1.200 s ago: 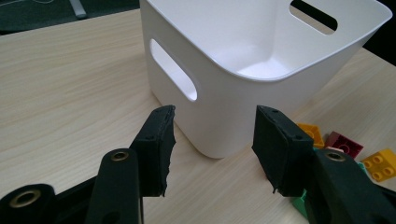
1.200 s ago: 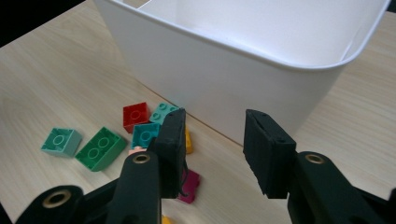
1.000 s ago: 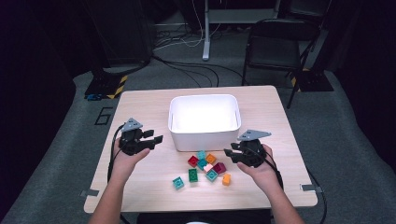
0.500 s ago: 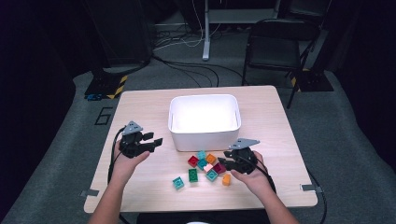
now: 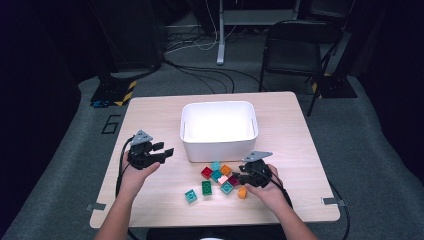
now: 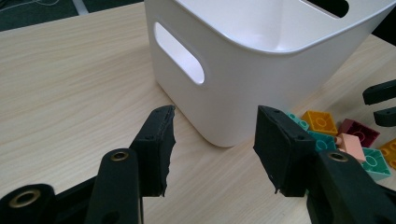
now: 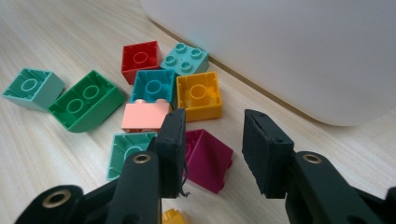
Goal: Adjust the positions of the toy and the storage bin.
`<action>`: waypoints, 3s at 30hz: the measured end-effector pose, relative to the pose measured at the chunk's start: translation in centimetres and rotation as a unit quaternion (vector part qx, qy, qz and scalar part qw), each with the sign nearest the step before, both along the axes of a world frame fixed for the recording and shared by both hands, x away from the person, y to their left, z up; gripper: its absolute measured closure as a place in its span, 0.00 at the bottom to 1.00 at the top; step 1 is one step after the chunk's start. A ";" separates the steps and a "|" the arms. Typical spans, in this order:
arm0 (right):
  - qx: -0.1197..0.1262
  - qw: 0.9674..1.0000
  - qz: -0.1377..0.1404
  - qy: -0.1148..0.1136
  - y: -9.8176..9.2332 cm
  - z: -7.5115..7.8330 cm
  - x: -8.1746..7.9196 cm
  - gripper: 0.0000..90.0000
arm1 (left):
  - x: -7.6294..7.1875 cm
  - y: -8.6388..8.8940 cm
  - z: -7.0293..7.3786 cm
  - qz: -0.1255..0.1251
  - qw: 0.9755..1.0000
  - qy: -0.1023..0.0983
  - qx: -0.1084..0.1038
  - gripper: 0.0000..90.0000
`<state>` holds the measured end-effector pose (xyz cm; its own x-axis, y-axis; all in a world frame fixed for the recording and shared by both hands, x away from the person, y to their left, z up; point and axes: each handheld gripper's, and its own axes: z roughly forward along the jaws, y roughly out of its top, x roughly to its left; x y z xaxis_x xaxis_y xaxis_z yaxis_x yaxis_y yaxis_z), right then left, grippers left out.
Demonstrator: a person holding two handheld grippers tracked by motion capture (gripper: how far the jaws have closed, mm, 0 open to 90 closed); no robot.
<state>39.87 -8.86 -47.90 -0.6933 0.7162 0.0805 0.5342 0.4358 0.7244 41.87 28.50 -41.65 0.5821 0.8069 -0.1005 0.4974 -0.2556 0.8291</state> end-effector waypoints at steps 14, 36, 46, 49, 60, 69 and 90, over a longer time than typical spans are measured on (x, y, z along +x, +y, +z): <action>-0.029 1.000 -0.008 0.003 0.7 -1.1 1.1 0.63 | 0.1 0.0 -0.3 0.001 1.000 0.004 0.002 0.52; -0.005 0.999 -0.048 0.008 -4.3 -0.1 1.4 0.56 | 0.2 0.7 -0.3 0.015 1.000 0.003 -0.006 0.52; -0.023 0.999 0.023 0.010 -3.8 -0.7 0.9 0.51 | 0.4 0.6 -0.5 0.013 1.000 0.008 -0.003 0.51; -0.032 0.999 0.026 0.007 -3.8 -1.0 0.9 0.51 | 0.4 0.7 -0.6 0.014 1.000 0.011 -0.005 0.51; -0.065 0.998 0.017 -0.003 -3.3 -1.8 1.5 0.52 | 0.5 0.6 -0.8 0.014 1.000 0.015 -0.007 0.51; -0.064 0.998 -0.005 -0.001 -3.4 -2.2 2.7 0.61 | 0.6 0.7 -1.2 0.015 1.000 0.020 -0.005 0.51; -0.023 0.999 -0.031 0.013 -4.7 -0.7 2.7 0.65 | 1.2 1.5 -1.4 0.026 0.999 0.021 -0.017 0.50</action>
<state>42.54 -13.51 -48.59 -0.6451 0.7615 0.0631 0.5794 0.4337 0.6900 43.08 29.99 -43.04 0.5341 0.8316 -0.1524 0.5443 -0.2003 0.8146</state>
